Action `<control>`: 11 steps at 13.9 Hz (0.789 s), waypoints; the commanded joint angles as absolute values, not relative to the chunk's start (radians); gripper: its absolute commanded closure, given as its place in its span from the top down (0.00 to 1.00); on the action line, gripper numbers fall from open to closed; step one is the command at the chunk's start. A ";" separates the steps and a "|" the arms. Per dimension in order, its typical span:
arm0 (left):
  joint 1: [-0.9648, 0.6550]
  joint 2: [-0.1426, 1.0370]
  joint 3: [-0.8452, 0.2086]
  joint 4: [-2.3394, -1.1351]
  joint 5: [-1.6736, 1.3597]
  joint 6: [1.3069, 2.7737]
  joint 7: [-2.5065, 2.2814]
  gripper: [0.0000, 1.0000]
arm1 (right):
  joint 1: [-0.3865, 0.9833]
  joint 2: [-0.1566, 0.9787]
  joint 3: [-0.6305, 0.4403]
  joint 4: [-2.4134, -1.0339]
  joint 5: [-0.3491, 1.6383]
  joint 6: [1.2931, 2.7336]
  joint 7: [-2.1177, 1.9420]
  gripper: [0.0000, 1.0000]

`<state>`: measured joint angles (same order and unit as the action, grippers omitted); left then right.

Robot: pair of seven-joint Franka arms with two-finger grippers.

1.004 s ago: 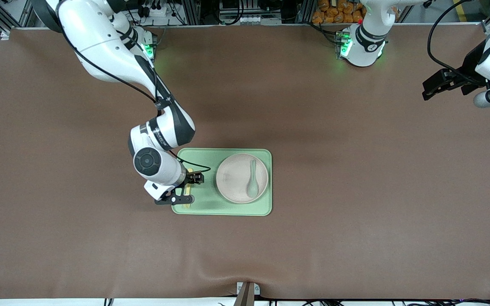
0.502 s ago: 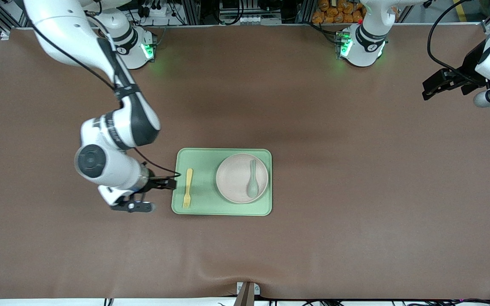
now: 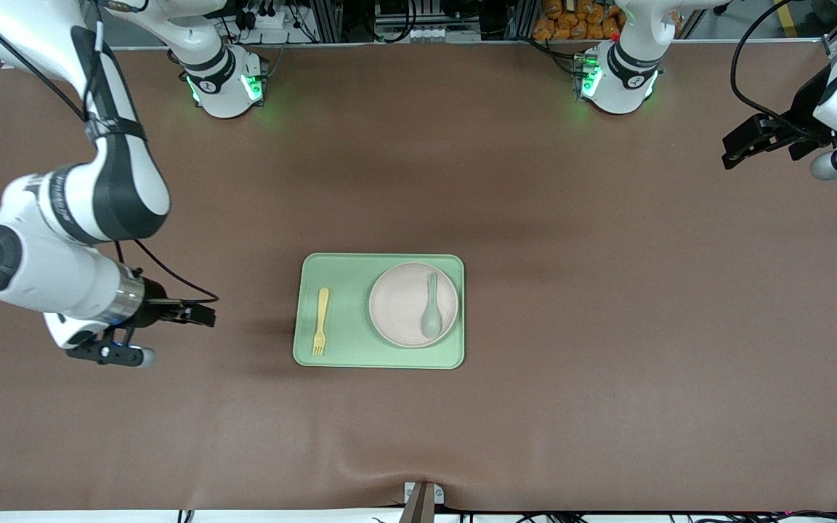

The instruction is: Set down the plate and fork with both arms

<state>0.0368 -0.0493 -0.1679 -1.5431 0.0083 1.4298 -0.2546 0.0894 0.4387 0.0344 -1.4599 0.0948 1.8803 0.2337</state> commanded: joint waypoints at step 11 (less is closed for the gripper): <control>0.043 -0.060 -0.172 -1.523 -0.006 1.410 -0.233 1.00 | -0.104 0.139 0.048 -1.457 0.021 1.505 0.046 1.00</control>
<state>0.0362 -0.0523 -0.1702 -1.5338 0.0083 1.4274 -0.2546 -0.0795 0.2462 0.0290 -1.3383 0.0350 1.4932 0.0521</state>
